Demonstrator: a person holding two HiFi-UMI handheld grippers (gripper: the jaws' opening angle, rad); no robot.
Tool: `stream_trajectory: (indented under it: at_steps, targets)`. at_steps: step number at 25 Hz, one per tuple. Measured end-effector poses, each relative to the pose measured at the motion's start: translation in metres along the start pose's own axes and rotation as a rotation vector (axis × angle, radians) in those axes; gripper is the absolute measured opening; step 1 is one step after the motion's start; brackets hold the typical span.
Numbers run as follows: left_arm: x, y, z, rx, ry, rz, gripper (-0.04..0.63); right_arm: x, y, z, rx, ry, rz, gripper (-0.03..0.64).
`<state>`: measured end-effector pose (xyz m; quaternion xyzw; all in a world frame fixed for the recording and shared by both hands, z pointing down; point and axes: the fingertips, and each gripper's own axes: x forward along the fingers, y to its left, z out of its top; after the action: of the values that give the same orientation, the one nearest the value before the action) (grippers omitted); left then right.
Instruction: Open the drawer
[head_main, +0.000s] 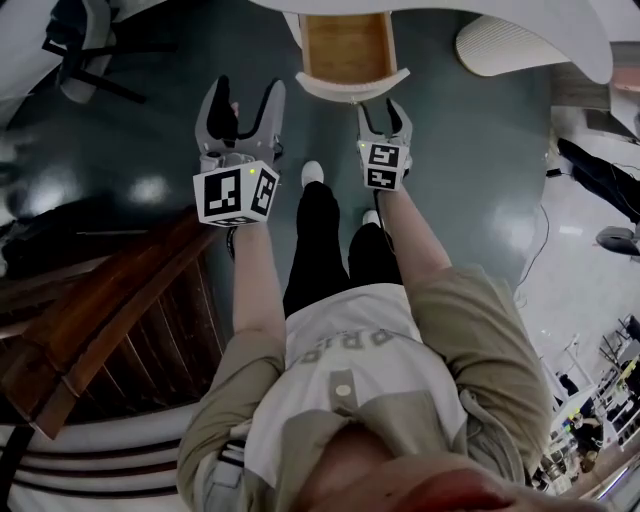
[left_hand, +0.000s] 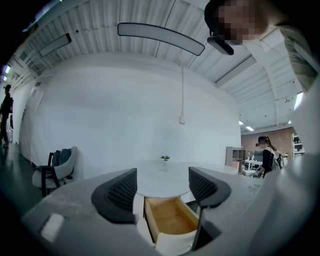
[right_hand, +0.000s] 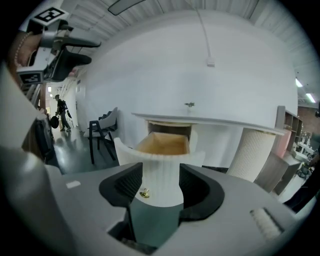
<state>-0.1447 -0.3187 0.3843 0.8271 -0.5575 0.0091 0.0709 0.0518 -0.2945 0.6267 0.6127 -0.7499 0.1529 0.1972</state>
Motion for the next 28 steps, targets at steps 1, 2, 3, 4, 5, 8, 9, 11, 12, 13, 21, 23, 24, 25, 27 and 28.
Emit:
stream_trajectory:
  at_steps: [1, 2, 3, 4, 5, 8, 9, 11, 12, 13, 21, 23, 24, 25, 27, 28]
  targets:
    - [0.001, 0.000, 0.008, -0.001, 0.001, -0.001, 0.327, -0.006, -0.005, 0.013, -0.007, -0.011, -0.006, 0.235]
    - [0.002, 0.001, 0.016, -0.004, -0.001, 0.001, 0.327, -0.011, -0.010, 0.025, -0.006, -0.022, -0.014, 0.235]
    - [0.003, 0.002, 0.025, -0.008, -0.005, 0.005, 0.327, -0.016, -0.017, 0.038, 0.004, -0.032, -0.021, 0.235]
    - [0.004, 0.002, 0.035, -0.011, -0.009, 0.009, 0.327, -0.020, -0.024, 0.051, 0.020, -0.042, -0.026, 0.236]
    - [0.005, 0.002, 0.044, -0.013, -0.014, 0.013, 0.327, -0.026, -0.031, 0.064, 0.033, -0.052, -0.030, 0.236]
    - [0.008, 0.002, 0.071, -0.013, -0.024, 0.016, 0.327, -0.046, -0.046, 0.107, 0.024, -0.094, -0.029, 0.236]
    - [0.009, 0.001, 0.080, -0.013, -0.029, 0.017, 0.327, -0.052, -0.050, 0.125, 0.016, -0.118, -0.023, 0.236]
    - [0.011, 0.002, 0.096, -0.010, -0.040, 0.019, 0.327, -0.065, -0.056, 0.161, 0.001, -0.174, -0.011, 0.236]
    - [0.012, 0.003, 0.104, -0.007, -0.046, 0.018, 0.327, -0.071, -0.059, 0.178, -0.006, -0.200, -0.008, 0.236]
    - [0.013, 0.003, 0.110, -0.003, -0.051, 0.017, 0.327, -0.076, -0.062, 0.195, -0.015, -0.224, -0.009, 0.236]
    - [0.016, 0.006, 0.162, 0.030, -0.080, 0.011, 0.327, -0.114, -0.083, 0.290, -0.059, -0.295, -0.054, 0.225]
    - [0.018, 0.006, 0.168, 0.036, -0.053, 0.014, 0.327, -0.125, -0.086, 0.304, -0.022, -0.304, -0.053, 0.219]
    - [0.020, 0.005, 0.171, 0.036, -0.042, 0.014, 0.327, -0.131, -0.088, 0.309, 0.012, -0.311, -0.054, 0.210]
    - [0.021, 0.003, 0.174, 0.032, -0.037, 0.013, 0.327, -0.135, -0.091, 0.315, 0.049, -0.319, -0.055, 0.199]
    - [0.024, -0.002, 0.181, 0.022, -0.037, 0.006, 0.327, -0.142, -0.095, 0.325, 0.100, -0.332, -0.058, 0.199]
    - [0.026, -0.006, 0.184, 0.022, -0.038, -0.001, 0.327, -0.145, -0.096, 0.330, 0.104, -0.337, -0.060, 0.199]
